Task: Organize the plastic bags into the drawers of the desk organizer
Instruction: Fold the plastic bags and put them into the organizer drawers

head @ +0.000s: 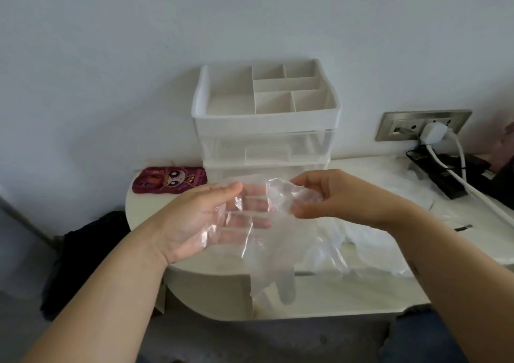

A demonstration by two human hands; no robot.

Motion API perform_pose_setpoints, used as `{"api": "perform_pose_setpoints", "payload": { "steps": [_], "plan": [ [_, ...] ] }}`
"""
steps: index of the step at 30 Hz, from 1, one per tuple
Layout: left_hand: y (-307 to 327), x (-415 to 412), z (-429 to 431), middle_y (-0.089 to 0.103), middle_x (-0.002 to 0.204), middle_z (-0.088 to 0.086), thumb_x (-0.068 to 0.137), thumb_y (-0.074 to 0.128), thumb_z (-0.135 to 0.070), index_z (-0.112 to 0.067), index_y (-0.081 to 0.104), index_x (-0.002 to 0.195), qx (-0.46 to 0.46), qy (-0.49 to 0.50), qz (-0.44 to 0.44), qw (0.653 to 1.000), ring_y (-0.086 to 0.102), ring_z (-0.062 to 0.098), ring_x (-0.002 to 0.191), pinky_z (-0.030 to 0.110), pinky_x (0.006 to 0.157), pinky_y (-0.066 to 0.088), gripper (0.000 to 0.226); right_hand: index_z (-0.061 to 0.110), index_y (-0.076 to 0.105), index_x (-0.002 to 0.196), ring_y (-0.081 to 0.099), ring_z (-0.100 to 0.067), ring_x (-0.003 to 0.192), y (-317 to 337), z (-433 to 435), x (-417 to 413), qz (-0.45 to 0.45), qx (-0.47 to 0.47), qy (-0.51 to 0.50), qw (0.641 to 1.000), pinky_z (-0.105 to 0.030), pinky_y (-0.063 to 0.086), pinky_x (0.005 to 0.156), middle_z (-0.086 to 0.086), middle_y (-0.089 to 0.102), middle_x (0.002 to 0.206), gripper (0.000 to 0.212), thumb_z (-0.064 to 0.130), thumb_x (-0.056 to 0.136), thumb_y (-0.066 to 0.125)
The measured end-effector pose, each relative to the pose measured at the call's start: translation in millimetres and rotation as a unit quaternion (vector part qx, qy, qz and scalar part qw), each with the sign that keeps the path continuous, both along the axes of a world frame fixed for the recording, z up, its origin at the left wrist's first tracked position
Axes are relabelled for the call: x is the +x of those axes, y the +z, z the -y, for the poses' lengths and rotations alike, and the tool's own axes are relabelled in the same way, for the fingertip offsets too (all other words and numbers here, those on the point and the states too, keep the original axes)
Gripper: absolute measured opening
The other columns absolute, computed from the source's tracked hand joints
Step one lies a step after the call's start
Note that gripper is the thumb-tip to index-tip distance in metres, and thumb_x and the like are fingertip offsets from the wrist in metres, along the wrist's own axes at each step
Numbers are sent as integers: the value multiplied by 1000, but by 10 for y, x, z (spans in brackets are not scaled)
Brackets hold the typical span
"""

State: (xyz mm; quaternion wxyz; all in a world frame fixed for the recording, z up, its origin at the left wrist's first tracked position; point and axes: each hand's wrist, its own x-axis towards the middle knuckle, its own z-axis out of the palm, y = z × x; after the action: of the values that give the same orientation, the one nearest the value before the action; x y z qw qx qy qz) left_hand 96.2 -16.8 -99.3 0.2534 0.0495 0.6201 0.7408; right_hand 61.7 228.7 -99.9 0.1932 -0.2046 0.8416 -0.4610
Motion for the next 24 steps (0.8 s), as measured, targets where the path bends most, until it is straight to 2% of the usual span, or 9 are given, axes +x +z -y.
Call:
{"api": "perform_pose_setpoints", "payload": {
  "steps": [3, 6, 10, 12, 14, 16, 19, 21, 24],
  "plan": [
    [-9, -44, 89, 69, 112, 8, 81, 53, -38, -19, 73, 106, -27, -13, 8, 1000, 67, 28, 103, 31, 69, 57, 37, 19, 71, 89, 66, -7, 72, 20, -50, -19, -18, -45, -6, 999, -11, 49, 75, 6, 71, 75, 7, 16, 84, 69],
    [-66, -88, 97, 71, 108, 10, 89, 48, -33, -14, 74, 102, -47, 26, 37, 998, 69, 28, 96, 36, 68, 58, 34, 20, 72, 79, 63, -5, 63, 12, -109, -95, -50, -29, -79, 995, -15, 48, 67, 6, 72, 72, 3, 21, 82, 71],
    [-165, -131, -49, 74, 94, 10, 100, 43, -23, -8, 68, 105, -111, 116, 62, 985, 72, 25, 80, 33, 63, 60, 30, 23, 67, 75, 57, 4, 57, -103, -44, -197, -159, 77, -200, 964, -7, 41, 55, 9, 68, 67, 8, 20, 82, 70],
    [-223, -164, -125, 74, 91, 10, 101, 42, -22, -8, 66, 106, -125, 147, 74, 978, 72, 23, 74, 30, 61, 60, 29, 25, 65, 82, 56, 2, 67, -136, 41, -184, -212, 103, -241, 941, -15, 43, 65, 14, 66, 77, 4, 22, 84, 67],
    [-277, -199, -192, 70, 94, 12, 101, 41, -23, -8, 63, 108, -127, 170, 85, 974, 71, 22, 70, 29, 58, 58, 27, 26, 65, 98, 55, -7, 81, -111, 115, -125, -321, 138, -283, 893, -26, 45, 76, 15, 65, 92, 12, 24, 86, 64],
    [-324, -232, -245, 67, 91, 11, 101, 42, -22, -8, 63, 105, -119, 182, 92, 972, 69, 22, 66, 29, 56, 57, 26, 24, 67, 100, 53, -7, 79, -60, 193, -42, -418, 96, -281, 859, -26, 46, 74, 17, 62, 91, 15, 21, 86, 64],
    [-362, -260, -297, 69, 73, 5, 101, 42, -20, -9, 67, 96, -112, 184, 90, 972, 69, 19, 61, 27, 51, 55, 28, 29, 68, 93, 58, -1, 73, -107, 339, 107, -355, 94, -178, 913, -14, 48, 67, 24, 62, 82, 12, 24, 88, 58],
    [-389, -284, -324, 71, 83, 8, 101, 43, -22, -10, 67, 99, -119, 193, 92, 970, 72, 21, 67, 27, 53, 55, 26, 27, 67, 110, 61, -3, 93, -280, 413, 141, -249, 192, -78, 946, -20, 49, 84, 14, 67, 104, 24, 26, 95, 48],
    [-410, -297, -354, 71, 93, 13, 100, 44, -22, -12, 66, 99, -125, 216, 100, 963, 73, 25, 77, 35, 62, 59, 24, 13, 59, 116, 52, -22, 115, -482, 473, 110, -157, 295, 0, 943, -32, 40, 98, -3, 58, 120, 34, 29, 101, 34]
  ]
}}
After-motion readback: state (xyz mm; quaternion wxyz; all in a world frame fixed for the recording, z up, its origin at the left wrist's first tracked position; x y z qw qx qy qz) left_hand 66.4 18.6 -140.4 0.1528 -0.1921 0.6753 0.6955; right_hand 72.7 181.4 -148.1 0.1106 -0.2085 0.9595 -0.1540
